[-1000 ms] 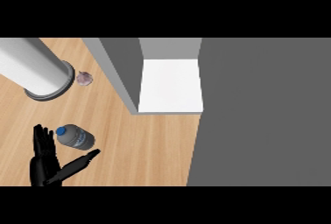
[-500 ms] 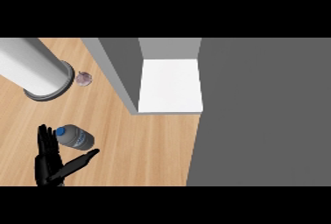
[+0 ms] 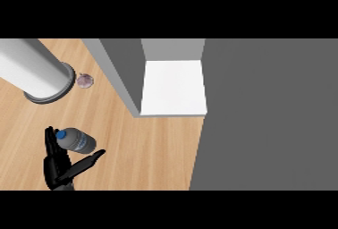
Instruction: Pick up the bottled water, place it into the cabinet and close the cabinet
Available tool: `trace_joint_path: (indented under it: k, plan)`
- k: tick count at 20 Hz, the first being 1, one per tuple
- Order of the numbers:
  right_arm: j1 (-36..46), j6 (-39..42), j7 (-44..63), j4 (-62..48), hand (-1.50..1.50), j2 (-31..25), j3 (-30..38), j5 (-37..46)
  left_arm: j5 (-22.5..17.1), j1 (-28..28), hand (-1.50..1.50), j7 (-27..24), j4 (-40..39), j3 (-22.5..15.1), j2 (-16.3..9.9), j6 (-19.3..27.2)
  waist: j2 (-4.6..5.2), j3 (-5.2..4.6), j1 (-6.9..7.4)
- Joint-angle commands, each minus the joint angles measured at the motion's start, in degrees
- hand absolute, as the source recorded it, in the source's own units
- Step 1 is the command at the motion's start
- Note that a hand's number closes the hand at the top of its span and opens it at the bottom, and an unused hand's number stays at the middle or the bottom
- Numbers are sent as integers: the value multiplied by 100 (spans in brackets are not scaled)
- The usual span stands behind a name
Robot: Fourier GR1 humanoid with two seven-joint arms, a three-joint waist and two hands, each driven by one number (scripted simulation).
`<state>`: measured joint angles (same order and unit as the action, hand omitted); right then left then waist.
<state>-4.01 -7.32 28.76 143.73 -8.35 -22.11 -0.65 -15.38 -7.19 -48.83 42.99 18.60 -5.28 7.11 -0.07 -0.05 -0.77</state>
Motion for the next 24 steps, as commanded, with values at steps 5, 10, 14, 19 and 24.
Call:
trace_joint_path:
  k: [5, 10, 14, 19, 24]
  plan:
    - [-180, 169, 69, 620, -150, -168, 545, -326, -217, -395, -150, -620, -898, 142, -72, -656, 10, 2, 29]
    - [-783, 265, -291, 835, -150, -173, 373, -209, -312, -947, 150, -249, -1302, 167, -330, -1010, 7, 2, -47]
    - [-745, 332, 3, 1066, -150, -231, 568, -321, -186, -1183, 150, -560, -1549, 59, -69, -820, 9, 0, -29]
    - [-652, 475, -185, 730, -150, -226, 921, -640, 282, -1421, 150, -824, -1402, -127, -306, 71, 7, 5, -20]
    - [-935, 660, -313, 973, -150, -305, 1252, -739, 569, -1646, 150, -698, -1787, -599, 6, -635, 6, 0, -133]
